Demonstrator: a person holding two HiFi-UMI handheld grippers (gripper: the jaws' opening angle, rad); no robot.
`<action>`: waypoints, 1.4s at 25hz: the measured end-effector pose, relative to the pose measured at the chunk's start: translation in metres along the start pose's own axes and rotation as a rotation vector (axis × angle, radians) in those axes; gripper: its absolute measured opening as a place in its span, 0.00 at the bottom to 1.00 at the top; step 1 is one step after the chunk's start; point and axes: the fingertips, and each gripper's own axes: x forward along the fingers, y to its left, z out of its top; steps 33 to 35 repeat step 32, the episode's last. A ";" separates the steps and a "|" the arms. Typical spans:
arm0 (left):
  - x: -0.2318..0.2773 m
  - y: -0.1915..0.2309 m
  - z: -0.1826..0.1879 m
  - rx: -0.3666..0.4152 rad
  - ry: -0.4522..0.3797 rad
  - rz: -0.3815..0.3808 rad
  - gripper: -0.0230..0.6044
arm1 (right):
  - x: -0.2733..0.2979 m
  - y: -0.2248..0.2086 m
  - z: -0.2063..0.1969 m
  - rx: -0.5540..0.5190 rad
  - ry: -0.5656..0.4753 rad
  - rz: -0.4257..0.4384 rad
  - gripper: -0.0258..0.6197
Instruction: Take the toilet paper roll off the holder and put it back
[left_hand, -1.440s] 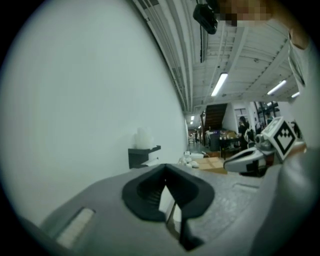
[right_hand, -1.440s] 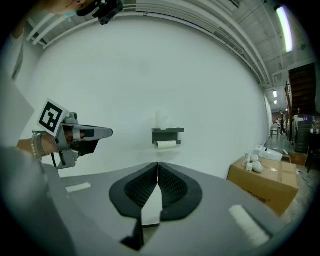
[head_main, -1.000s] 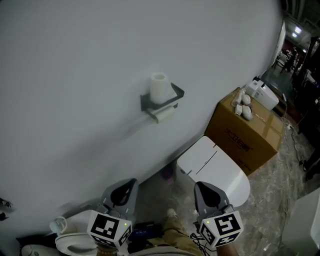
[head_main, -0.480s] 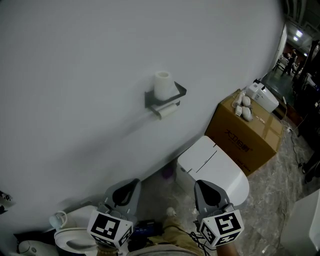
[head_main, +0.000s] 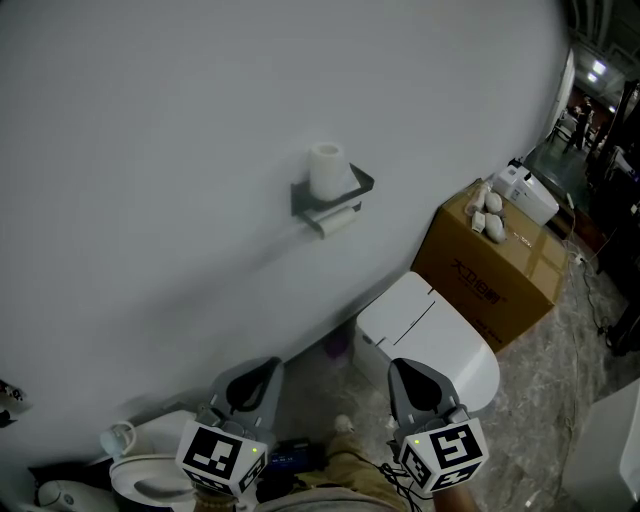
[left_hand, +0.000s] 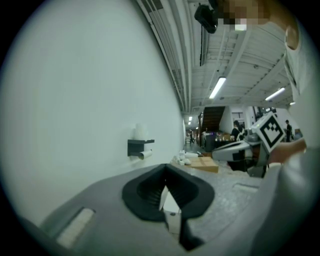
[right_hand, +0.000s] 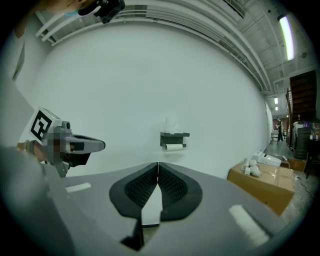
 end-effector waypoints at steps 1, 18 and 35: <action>0.000 0.000 0.000 0.000 -0.001 0.000 0.02 | 0.000 0.000 0.000 -0.001 -0.001 0.001 0.05; 0.002 -0.004 0.000 0.000 0.000 -0.005 0.02 | -0.003 -0.002 -0.002 0.004 0.003 -0.004 0.05; -0.001 -0.007 -0.003 -0.002 0.007 0.001 0.02 | -0.006 0.000 -0.008 0.013 0.016 0.000 0.05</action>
